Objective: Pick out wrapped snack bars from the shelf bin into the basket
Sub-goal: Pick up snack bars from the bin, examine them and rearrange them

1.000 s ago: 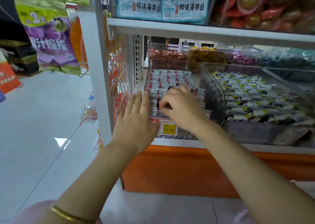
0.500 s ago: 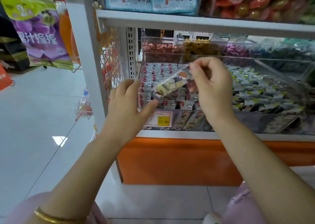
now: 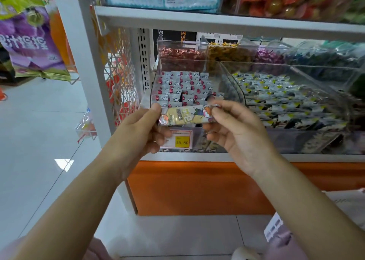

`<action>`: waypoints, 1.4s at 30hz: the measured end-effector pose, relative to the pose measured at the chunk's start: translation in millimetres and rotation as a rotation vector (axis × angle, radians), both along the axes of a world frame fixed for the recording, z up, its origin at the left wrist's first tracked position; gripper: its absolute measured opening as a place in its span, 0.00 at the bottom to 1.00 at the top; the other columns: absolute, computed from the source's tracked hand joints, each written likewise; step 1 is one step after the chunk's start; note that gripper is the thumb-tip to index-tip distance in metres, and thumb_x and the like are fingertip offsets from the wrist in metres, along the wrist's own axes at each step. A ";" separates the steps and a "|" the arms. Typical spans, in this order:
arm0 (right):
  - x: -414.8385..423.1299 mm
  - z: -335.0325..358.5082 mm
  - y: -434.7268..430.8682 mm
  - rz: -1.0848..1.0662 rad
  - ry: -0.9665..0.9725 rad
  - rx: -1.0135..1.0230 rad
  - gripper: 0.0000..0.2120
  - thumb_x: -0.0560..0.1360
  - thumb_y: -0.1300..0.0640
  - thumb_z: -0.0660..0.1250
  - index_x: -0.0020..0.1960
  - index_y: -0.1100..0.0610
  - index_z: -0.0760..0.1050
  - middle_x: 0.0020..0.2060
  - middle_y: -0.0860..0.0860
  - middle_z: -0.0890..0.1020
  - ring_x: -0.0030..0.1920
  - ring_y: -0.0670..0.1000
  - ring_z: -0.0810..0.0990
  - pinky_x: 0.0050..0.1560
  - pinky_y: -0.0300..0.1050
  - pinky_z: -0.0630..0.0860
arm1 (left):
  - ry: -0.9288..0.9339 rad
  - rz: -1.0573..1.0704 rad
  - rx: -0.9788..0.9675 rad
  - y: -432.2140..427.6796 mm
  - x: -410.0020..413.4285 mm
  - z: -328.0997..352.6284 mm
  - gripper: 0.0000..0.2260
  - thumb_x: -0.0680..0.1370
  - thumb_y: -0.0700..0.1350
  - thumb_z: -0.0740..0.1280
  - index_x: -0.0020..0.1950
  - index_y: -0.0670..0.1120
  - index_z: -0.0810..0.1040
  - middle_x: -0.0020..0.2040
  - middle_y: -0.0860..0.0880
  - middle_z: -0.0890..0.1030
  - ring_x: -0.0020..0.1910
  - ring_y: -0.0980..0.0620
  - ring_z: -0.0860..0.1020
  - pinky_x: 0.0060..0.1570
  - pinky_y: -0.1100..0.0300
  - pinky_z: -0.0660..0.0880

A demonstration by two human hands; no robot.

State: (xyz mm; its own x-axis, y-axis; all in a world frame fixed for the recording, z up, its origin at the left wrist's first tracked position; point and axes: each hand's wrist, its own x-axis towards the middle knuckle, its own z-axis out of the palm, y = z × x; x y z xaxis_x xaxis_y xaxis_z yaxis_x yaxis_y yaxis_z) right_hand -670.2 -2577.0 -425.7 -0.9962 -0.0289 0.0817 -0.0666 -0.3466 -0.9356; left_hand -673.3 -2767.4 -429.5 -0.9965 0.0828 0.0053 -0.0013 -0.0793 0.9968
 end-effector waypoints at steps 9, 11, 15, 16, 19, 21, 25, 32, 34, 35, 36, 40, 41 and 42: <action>-1.0 -2.5 -1.1 -0.079 -0.266 -0.179 0.07 0.62 0.52 0.72 0.37 0.54 0.80 0.30 0.50 0.82 0.26 0.45 0.79 0.20 0.33 0.70 | 0.026 0.044 -0.015 8.6 0.1 -3.5 0.14 0.80 0.51 0.57 0.47 0.40 0.72 0.26 0.50 0.73 0.22 0.56 0.63 0.21 0.67 0.62; -2.3 -3.2 -1.1 -0.097 -0.313 -0.221 0.07 0.63 0.52 0.72 0.37 0.55 0.78 0.27 0.49 0.80 0.24 0.44 0.77 0.19 0.32 0.68 | 0.069 0.078 -0.048 10.3 0.4 -3.9 0.13 0.80 0.49 0.57 0.44 0.41 0.70 0.25 0.51 0.73 0.21 0.56 0.63 0.21 0.67 0.62; -3.0 -0.9 -0.3 -0.074 -0.339 -0.288 0.10 0.63 0.54 0.71 0.42 0.59 0.78 0.24 0.50 0.79 0.23 0.44 0.77 0.19 0.32 0.70 | 0.096 0.078 -0.046 10.0 0.0 -3.7 0.13 0.81 0.46 0.57 0.41 0.41 0.71 0.26 0.49 0.76 0.22 0.57 0.66 0.22 0.68 0.64; -3.1 -0.1 0.5 -0.074 -0.344 -0.300 0.10 0.64 0.55 0.71 0.42 0.60 0.78 0.24 0.50 0.79 0.23 0.44 0.77 0.19 0.33 0.70 | 0.091 0.065 -0.046 9.3 -0.4 -4.2 0.12 0.81 0.46 0.57 0.41 0.41 0.72 0.27 0.49 0.76 0.22 0.57 0.67 0.22 0.68 0.65; -5.3 0.5 3.4 -0.087 -0.346 -0.352 0.06 0.71 0.58 0.68 0.38 0.60 0.77 0.24 0.52 0.79 0.23 0.45 0.77 0.20 0.33 0.72 | 0.068 0.035 -0.027 5.9 -1.1 -5.4 0.11 0.80 0.44 0.58 0.41 0.42 0.73 0.29 0.48 0.78 0.23 0.57 0.69 0.22 0.68 0.67; -6.8 1.0 4.9 -0.073 -0.310 -0.384 0.05 0.74 0.61 0.66 0.42 0.62 0.78 0.28 0.53 0.81 0.25 0.45 0.78 0.22 0.33 0.73 | 0.052 0.014 0.001 4.2 -1.3 -5.4 0.10 0.80 0.43 0.59 0.42 0.42 0.74 0.30 0.47 0.79 0.24 0.57 0.71 0.23 0.68 0.69; -8.2 1.7 5.3 -0.020 -0.234 -0.393 0.13 0.75 0.67 0.62 0.58 0.64 0.77 0.37 0.55 0.81 0.28 0.46 0.80 0.27 0.34 0.75 | 0.024 -0.011 0.047 2.0 -2.4 -3.2 0.08 0.78 0.38 0.60 0.41 0.41 0.75 0.30 0.47 0.81 0.25 0.59 0.74 0.25 0.69 0.72; -9.5 0.7 5.7 -0.034 -0.214 -0.357 0.14 0.75 0.70 0.60 0.58 0.64 0.76 0.40 0.56 0.82 0.28 0.46 0.79 0.28 0.34 0.74 | -0.018 -0.077 0.059 -3.5 -1.4 4.2 0.06 0.75 0.33 0.61 0.46 0.39 0.78 0.35 0.45 0.84 0.29 0.58 0.80 0.29 0.70 0.76; -8.5 0.1 5.2 -0.045 -0.203 -0.297 0.11 0.76 0.68 0.60 0.53 0.63 0.79 0.37 0.56 0.83 0.29 0.46 0.80 0.28 0.35 0.75 | -0.025 -0.089 0.059 -5.1 -1.2 5.6 0.07 0.75 0.33 0.62 0.50 0.36 0.77 0.36 0.44 0.84 0.30 0.57 0.81 0.29 0.69 0.76; -7.8 -0.1 5.1 -0.054 -0.200 -0.267 0.09 0.77 0.66 0.60 0.49 0.62 0.79 0.35 0.55 0.83 0.29 0.46 0.80 0.28 0.36 0.75 | -0.025 -0.093 0.057 -5.6 -1.0 6.0 0.08 0.74 0.33 0.62 0.52 0.35 0.77 0.37 0.43 0.84 0.31 0.56 0.81 0.29 0.69 0.76; -6.9 -0.1 4.8 -0.065 -0.200 -0.239 0.08 0.77 0.62 0.61 0.46 0.61 0.80 0.33 0.54 0.83 0.28 0.47 0.80 0.27 0.37 0.76 | -0.023 -0.096 0.055 -5.9 -0.8 6.2 0.10 0.74 0.33 0.62 0.54 0.34 0.76 0.38 0.42 0.84 0.31 0.55 0.82 0.29 0.68 0.77; -6.7 -2.0 5.5 -0.122 -0.137 -0.069 0.05 0.74 0.60 0.67 0.41 0.59 0.80 0.30 0.53 0.81 0.30 0.48 0.80 0.28 0.37 0.76 | -0.020 -0.097 0.043 -6.0 -0.1 6.5 0.15 0.74 0.34 0.63 0.61 0.35 0.73 0.40 0.41 0.84 0.33 0.54 0.83 0.31 0.67 0.77; -6.9 -2.6 5.2 -0.123 -0.121 -0.042 0.04 0.74 0.62 0.66 0.43 0.59 0.80 0.32 0.53 0.82 0.32 0.49 0.81 0.30 0.38 0.76 | -0.018 -0.091 0.043 -6.2 -0.4 6.3 0.16 0.74 0.34 0.63 0.62 0.36 0.73 0.40 0.41 0.85 0.34 0.53 0.83 0.31 0.67 0.77; -7.3 -3.8 5.0 -0.121 -0.105 -0.021 0.05 0.75 0.65 0.65 0.46 0.59 0.80 0.34 0.54 0.83 0.33 0.49 0.82 0.31 0.38 0.77 | -0.018 -0.084 0.047 -6.5 -0.8 6.2 0.16 0.74 0.35 0.63 0.62 0.38 0.74 0.41 0.41 0.85 0.35 0.53 0.83 0.31 0.67 0.77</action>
